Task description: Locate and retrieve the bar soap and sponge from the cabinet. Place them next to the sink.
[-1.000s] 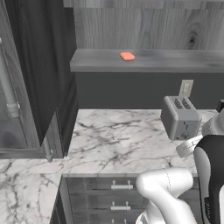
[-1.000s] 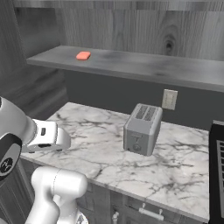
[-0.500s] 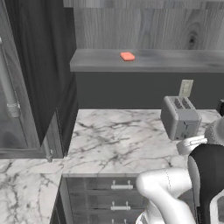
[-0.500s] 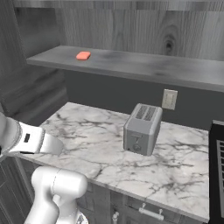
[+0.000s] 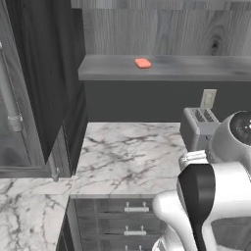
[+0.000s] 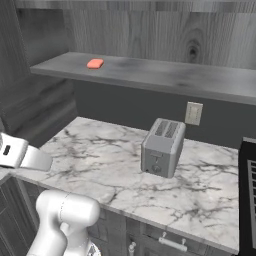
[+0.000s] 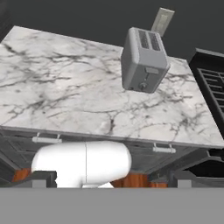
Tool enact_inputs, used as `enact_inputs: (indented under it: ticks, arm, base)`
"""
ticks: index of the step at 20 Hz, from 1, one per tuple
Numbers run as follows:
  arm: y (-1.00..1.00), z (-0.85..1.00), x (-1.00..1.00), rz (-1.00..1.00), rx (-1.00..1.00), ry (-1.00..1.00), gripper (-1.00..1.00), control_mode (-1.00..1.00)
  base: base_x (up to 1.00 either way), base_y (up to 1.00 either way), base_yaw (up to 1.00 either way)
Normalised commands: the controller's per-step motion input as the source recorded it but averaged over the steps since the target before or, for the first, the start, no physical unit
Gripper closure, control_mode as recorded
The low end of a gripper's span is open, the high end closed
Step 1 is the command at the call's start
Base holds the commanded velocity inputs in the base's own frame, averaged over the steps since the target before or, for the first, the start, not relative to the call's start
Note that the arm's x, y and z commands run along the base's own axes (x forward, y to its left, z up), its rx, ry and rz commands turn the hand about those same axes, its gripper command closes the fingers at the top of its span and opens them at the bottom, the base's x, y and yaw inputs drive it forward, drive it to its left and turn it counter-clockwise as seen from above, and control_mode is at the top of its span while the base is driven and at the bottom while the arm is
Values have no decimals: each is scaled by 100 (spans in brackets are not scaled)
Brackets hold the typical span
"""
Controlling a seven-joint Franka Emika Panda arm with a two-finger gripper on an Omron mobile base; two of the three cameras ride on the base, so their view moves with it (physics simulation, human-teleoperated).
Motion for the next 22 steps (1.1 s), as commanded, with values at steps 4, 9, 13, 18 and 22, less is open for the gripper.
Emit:
enact_inputs:
  ticks: [4,9,13,18,22]
  arm:
    - [11,30,33,11,6,2,-100,-100]
    - [3,36,38,16,9,10,-100,-100]
    - [28,4,36,13,4,3,-100,-100]
    - [25,3,37,2,2,-13,-100,-100]
    - [4,9,17,0,3,-13,-100,-100]
  base:
    - [0,0,0]
    - [0,0,0]
    - [0,0,0]
    - [0,0,0]
    - [0,0,0]
